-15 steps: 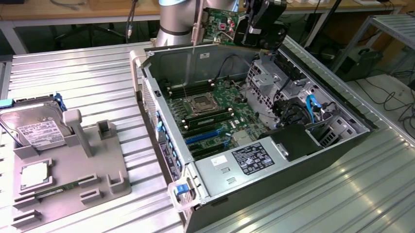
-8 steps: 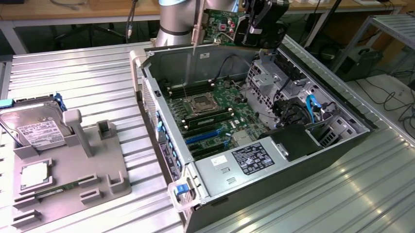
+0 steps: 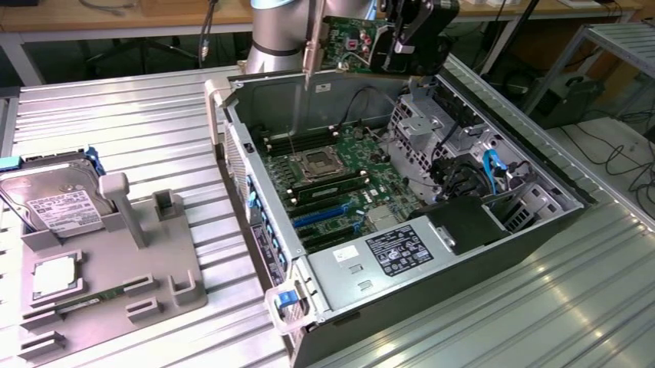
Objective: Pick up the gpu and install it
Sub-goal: 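Insert the gpu into the slot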
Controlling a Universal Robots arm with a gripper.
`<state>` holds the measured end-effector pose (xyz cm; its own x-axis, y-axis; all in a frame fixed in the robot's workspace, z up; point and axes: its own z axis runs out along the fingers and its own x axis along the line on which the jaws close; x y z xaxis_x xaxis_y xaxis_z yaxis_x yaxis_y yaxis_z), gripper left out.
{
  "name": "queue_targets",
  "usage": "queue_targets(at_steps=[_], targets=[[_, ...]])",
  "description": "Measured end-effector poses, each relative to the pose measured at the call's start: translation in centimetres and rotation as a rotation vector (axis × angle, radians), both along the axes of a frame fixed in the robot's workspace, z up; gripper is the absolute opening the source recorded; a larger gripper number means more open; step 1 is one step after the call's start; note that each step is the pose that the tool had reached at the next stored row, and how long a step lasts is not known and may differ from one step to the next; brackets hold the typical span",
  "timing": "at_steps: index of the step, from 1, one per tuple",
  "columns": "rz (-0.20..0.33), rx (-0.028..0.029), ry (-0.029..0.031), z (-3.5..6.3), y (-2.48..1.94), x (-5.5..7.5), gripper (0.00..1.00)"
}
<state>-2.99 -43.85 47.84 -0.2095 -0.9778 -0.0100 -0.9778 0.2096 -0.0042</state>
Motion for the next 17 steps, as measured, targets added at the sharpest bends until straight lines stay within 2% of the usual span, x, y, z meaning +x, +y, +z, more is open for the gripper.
queue_targets(at_steps=[10,17], targets=[[0.085,0.0001,0.0,0.0,0.0,0.0,0.28],[0.182,0.0,-0.0001,-0.06,0.0,0.0,0.28]])
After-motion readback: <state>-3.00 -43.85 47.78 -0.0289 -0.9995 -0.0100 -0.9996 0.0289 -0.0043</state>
